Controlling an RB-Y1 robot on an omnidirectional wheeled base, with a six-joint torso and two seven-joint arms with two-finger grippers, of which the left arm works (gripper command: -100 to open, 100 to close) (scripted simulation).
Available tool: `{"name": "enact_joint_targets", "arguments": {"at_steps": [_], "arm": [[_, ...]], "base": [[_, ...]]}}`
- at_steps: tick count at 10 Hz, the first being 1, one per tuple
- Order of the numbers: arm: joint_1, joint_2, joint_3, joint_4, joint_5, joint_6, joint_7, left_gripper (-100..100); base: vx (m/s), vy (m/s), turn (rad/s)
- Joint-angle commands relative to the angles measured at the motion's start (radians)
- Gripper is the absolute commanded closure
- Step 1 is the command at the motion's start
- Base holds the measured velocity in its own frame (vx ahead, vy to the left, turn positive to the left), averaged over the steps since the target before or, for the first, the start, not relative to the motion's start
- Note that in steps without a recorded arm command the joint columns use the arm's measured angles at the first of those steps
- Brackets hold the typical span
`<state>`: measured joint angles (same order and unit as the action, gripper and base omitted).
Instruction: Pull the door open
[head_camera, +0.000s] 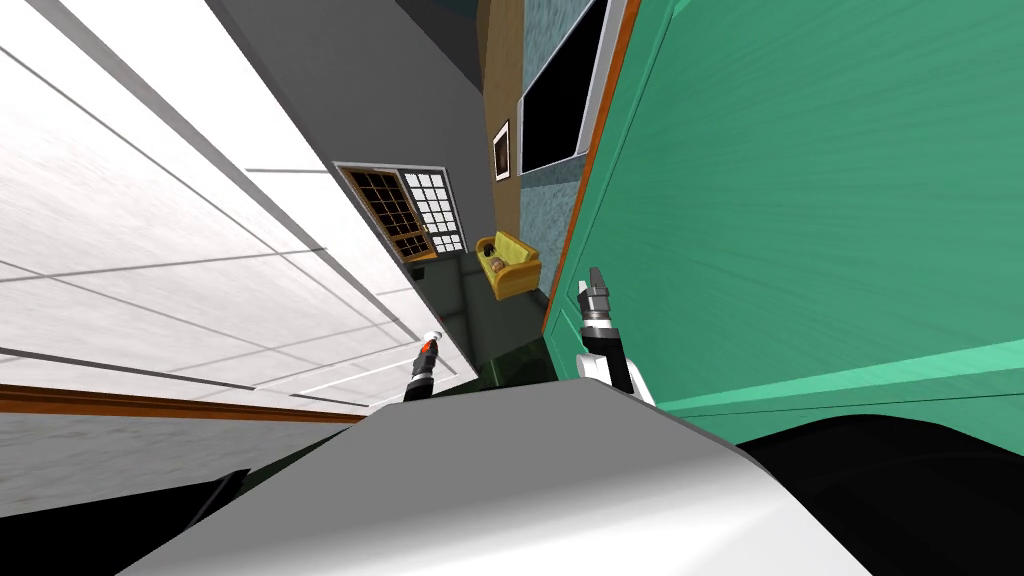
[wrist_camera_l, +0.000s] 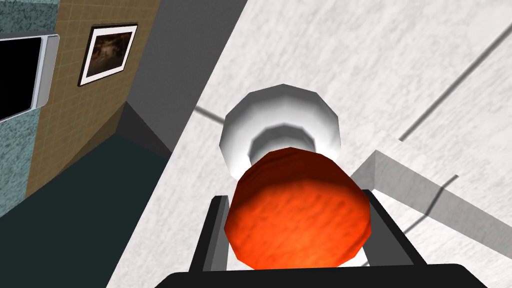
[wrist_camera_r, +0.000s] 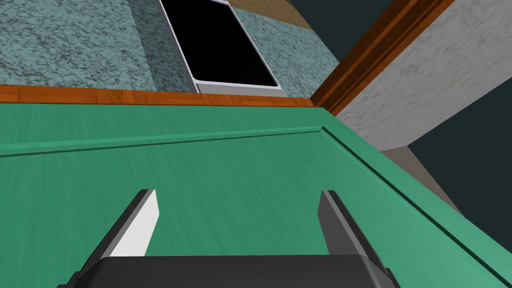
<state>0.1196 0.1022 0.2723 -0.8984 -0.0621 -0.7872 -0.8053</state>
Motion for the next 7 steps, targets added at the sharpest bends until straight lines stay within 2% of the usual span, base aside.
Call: {"name": "enact_joint_targets", "arguments": {"at_steps": [1, 2, 3, 4, 6, 7], "arm": [[-0.003, 0.003, -0.009, 0.003, 0.022, -0.002, 0.050, 100], [-0.003, 0.003, -0.009, 0.003, 0.022, -0.002, 0.065, 100], [-0.005, 0.006, -0.015, 0.006, 0.037, -0.003, 0.100, 100], [-0.005, 0.006, -0.015, 0.006, 0.037, -0.003, 0.104, 100], [-0.009, 0.011, -0.027, 0.010, 0.066, -0.005, 0.169, 100], [-0.009, 0.011, -0.027, 0.010, 0.066, -0.005, 0.183, 100]], "base": [[-0.070, 0.012, -0.057], [-0.051, 0.006, -0.022], [-0.056, 0.000, -0.024], [-0.044, 0.003, -0.021], [-0.058, 0.009, -0.054], [-0.053, 0.013, -0.025]]}}
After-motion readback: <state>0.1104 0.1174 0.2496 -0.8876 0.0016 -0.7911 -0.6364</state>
